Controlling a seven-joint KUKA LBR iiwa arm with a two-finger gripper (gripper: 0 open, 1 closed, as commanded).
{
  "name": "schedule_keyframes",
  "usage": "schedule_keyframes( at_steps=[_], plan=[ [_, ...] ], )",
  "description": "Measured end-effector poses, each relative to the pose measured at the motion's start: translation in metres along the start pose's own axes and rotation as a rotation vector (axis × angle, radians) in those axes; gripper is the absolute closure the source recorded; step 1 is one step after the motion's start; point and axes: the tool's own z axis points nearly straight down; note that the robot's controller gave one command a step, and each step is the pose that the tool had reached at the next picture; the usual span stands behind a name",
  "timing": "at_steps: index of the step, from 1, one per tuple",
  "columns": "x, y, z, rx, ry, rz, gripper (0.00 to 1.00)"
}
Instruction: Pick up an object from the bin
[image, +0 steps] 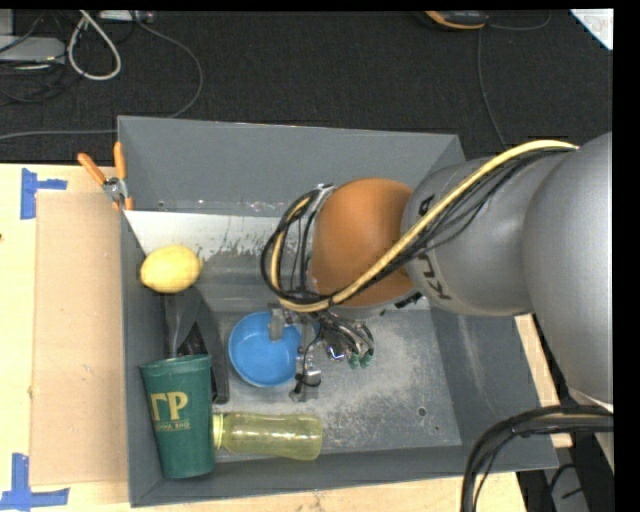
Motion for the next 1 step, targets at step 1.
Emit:
schedule_keyframes(
  at_steps=[1],
  plan=[
    [-0.0213, 0.0433, 0.0246, -0.006, 0.006, -0.548, 0.0]
  ],
)
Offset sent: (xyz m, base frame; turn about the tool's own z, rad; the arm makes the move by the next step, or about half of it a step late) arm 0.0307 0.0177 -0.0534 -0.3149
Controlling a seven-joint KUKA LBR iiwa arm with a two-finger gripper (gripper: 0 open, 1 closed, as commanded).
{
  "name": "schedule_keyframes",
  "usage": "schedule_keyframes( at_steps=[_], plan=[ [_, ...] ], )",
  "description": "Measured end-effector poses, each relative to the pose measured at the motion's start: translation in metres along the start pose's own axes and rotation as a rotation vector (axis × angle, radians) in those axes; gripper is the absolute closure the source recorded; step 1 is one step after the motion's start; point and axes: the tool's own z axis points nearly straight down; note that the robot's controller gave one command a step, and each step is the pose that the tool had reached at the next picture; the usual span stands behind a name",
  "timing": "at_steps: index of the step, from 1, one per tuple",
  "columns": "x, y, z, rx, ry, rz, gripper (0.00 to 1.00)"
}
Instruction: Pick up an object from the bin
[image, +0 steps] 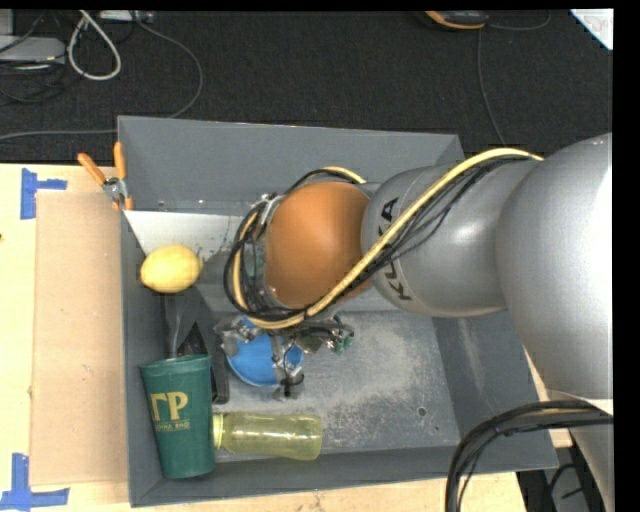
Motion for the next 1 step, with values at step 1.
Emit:
schedule_keyframes(
  at_steps=[1],
  plan=[
    [0.0062, -0.0343, 0.0292, 0.007, -0.002, 0.236, 0.0]
  ],
)
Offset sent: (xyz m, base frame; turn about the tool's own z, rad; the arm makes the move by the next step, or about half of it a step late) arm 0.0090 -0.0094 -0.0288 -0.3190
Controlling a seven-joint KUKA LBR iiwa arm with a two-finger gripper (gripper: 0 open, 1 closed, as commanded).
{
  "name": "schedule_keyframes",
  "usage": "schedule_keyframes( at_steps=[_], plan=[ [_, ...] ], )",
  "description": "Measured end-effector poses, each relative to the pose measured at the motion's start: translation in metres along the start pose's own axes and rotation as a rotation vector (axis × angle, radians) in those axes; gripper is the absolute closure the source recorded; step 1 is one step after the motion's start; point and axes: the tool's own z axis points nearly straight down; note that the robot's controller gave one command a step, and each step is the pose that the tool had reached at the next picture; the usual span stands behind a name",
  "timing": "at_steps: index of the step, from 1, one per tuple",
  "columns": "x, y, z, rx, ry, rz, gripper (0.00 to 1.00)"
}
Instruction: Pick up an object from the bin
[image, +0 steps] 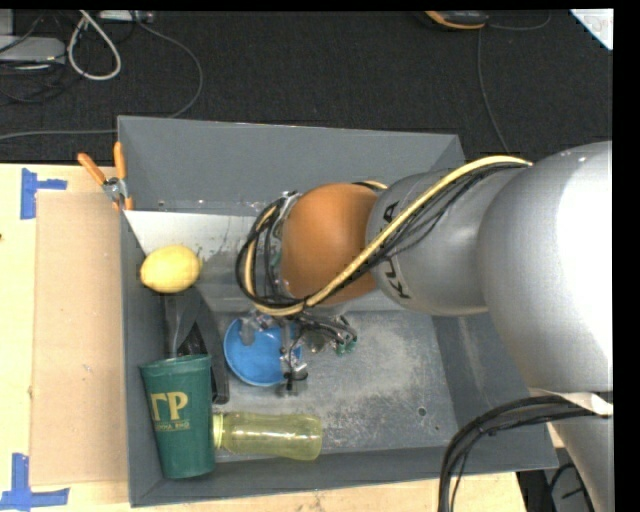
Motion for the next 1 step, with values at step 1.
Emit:
schedule_keyframes(
  at_steps=[1],
  plan=[
    [-0.0004, 0.0192, -0.0001, -0.003, 0.005, -0.549, 1.0]
  ],
)
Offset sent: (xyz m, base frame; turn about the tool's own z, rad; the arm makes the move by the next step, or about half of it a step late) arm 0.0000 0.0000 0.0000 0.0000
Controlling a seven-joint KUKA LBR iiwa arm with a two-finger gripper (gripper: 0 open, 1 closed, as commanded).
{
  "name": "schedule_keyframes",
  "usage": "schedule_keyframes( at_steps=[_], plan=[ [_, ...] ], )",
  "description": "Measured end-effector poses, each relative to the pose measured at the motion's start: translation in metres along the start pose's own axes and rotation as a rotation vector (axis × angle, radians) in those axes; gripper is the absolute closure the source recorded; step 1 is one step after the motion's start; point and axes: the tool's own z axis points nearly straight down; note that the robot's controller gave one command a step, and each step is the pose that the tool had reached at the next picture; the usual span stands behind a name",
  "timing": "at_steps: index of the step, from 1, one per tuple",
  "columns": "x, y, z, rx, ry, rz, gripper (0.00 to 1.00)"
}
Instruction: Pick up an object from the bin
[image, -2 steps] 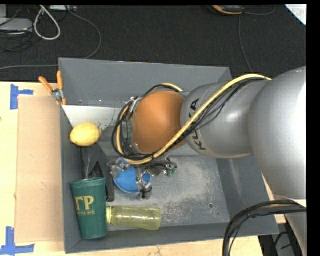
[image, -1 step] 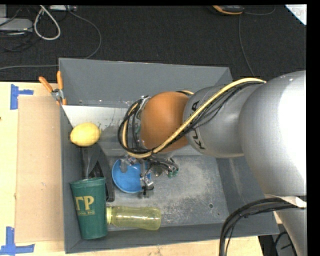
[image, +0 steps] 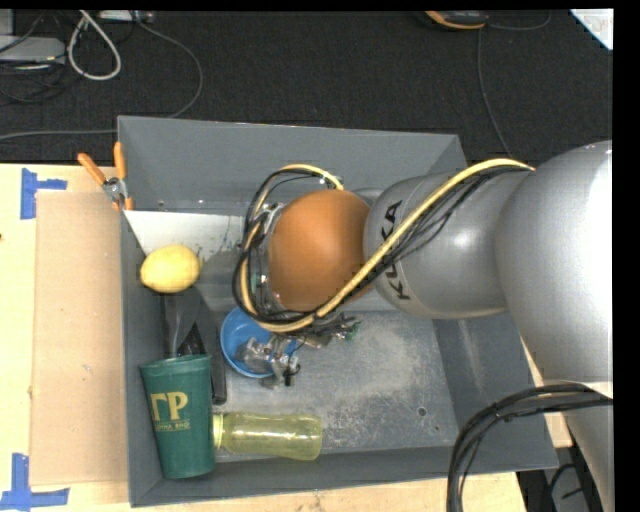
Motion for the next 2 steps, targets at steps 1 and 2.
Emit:
schedule_keyframes(
  at_steps=[1, 2],
  plan=[
    [0.0, -0.0001, 0.0, 0.0, 0.0, 0.001, 1.0],
    [0.0007, 0.0, -0.006, -0.001, 0.001, 0.004, 1.0]
  ],
)
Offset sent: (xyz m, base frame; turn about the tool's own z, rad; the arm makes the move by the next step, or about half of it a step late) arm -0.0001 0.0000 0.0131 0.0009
